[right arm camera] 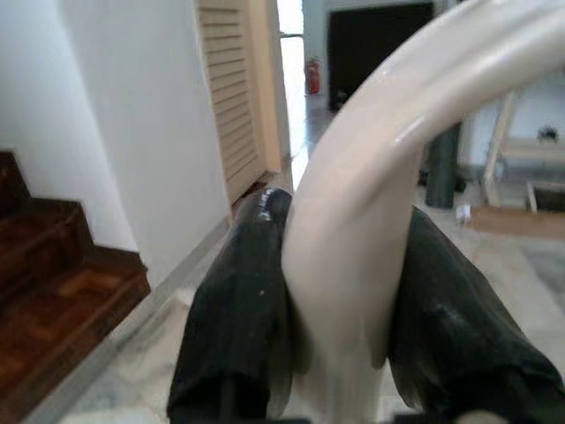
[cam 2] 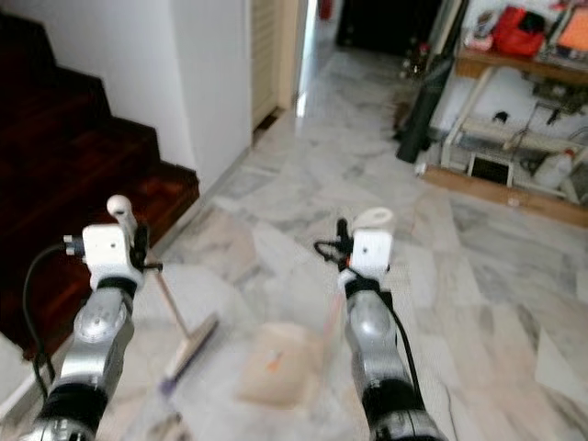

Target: Sweep floor

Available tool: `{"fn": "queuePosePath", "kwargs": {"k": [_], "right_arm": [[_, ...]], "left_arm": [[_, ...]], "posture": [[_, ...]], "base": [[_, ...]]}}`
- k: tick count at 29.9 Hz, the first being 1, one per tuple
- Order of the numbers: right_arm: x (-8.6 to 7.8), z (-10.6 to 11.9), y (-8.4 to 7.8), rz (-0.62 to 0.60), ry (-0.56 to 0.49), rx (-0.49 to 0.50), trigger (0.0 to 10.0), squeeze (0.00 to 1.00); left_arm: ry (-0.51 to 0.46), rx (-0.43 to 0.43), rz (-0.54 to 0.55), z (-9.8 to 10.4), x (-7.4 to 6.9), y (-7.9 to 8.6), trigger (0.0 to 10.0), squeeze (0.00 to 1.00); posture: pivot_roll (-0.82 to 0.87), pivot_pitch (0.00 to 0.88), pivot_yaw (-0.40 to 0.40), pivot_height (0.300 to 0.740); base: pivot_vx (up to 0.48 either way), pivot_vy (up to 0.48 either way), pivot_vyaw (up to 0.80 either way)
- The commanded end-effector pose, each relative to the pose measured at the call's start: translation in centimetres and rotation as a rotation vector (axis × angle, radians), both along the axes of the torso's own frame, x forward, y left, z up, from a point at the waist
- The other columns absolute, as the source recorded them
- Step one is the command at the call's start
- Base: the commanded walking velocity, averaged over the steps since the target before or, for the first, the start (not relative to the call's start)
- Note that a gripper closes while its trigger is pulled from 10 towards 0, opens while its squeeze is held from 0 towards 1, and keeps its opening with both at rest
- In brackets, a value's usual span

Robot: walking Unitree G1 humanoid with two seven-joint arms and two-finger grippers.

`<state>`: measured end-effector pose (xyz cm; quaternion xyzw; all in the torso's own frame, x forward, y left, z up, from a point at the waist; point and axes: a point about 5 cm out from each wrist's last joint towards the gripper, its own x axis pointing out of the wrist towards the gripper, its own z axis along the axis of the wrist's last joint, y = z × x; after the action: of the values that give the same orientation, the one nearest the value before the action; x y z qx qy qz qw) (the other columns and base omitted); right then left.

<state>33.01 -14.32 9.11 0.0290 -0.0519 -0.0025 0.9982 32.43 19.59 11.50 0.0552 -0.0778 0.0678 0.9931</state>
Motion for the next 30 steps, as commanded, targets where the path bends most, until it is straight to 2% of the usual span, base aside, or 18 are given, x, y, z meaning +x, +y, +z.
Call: {"fn": "queuePosePath", "kwargs": {"k": [1,30], "right_arm": [[0.35,1.05,-0.90,-0.022,-0.046,-0.018,10.0,0.00],[0.37,1.48,-1.03,-0.024,-0.074,-0.015,10.0,0.00]], "left_arm": [[-0.052,-0.005,-0.022,1.06,0.37,-0.67,10.0,0.00],[-0.049,-0.007,-0.022,0.97,0.38,-0.63,10.0,0.00]], "posture": [[0.03,0.000,-0.039,0.740],[0.02,0.000,-0.036,0.740]], "base": [[0.319,0.000,0.00],[0.319,0.000,0.00]]}}
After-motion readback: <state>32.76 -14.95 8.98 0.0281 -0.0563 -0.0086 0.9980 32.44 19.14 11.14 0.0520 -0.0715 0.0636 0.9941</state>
